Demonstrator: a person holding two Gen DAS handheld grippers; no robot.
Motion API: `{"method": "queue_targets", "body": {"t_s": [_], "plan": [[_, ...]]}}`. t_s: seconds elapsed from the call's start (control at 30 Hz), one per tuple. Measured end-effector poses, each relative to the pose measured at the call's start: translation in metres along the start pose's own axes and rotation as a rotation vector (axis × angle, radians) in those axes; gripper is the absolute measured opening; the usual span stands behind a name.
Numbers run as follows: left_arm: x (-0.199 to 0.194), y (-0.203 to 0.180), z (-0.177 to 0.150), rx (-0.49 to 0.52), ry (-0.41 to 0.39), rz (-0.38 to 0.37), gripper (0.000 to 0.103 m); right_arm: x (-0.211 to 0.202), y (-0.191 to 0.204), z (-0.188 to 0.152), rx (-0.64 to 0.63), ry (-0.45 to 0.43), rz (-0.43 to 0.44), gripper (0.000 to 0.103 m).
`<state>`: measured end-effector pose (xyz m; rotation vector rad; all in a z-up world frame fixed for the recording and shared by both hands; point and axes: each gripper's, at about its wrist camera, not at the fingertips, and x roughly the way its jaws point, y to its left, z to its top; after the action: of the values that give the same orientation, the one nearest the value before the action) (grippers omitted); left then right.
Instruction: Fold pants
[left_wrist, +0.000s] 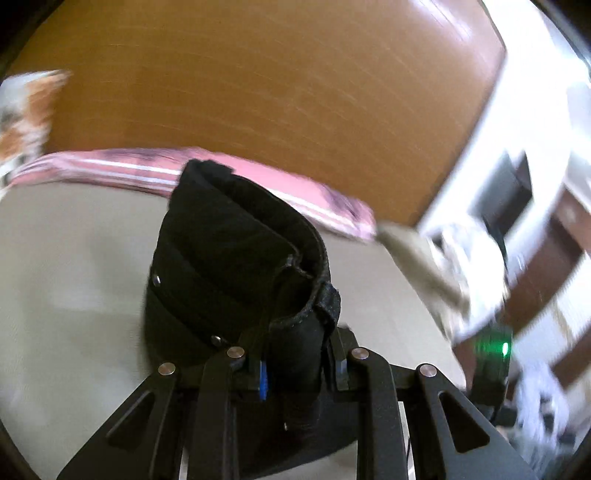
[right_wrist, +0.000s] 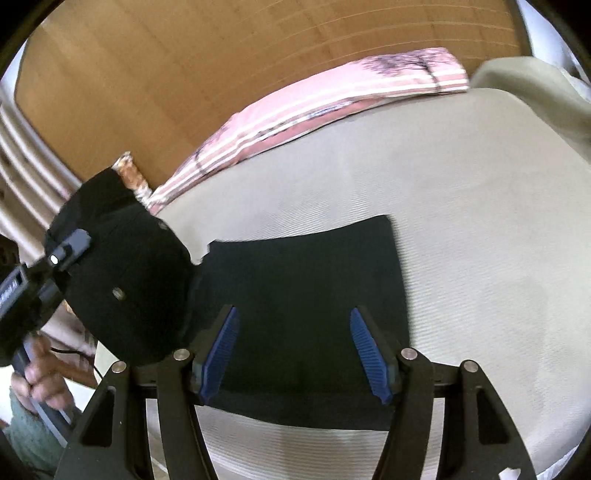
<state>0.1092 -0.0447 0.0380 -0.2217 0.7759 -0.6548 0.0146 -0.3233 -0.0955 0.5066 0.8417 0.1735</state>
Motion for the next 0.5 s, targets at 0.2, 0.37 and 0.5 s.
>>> {"method": "queue_targets", "body": {"t_s": [0.2,0.37,0.5], "plan": [[0.091,-0.045,-0.042,0.125,0.218,-0.041,0.023,-0.006,-0.044,-0.004,0.1,-0.007,-0.011,0.062],[0.136,-0.062,-0.083,0.248,0.326,0.016,0.025,0.002,-0.061,-0.002,0.151,0.026,0.058,0.062],[0.125,-0.078,-0.082,0.304,0.321,0.012,0.036,0.021,-0.065,0.007,0.193,0.081,0.193,0.062]]}}
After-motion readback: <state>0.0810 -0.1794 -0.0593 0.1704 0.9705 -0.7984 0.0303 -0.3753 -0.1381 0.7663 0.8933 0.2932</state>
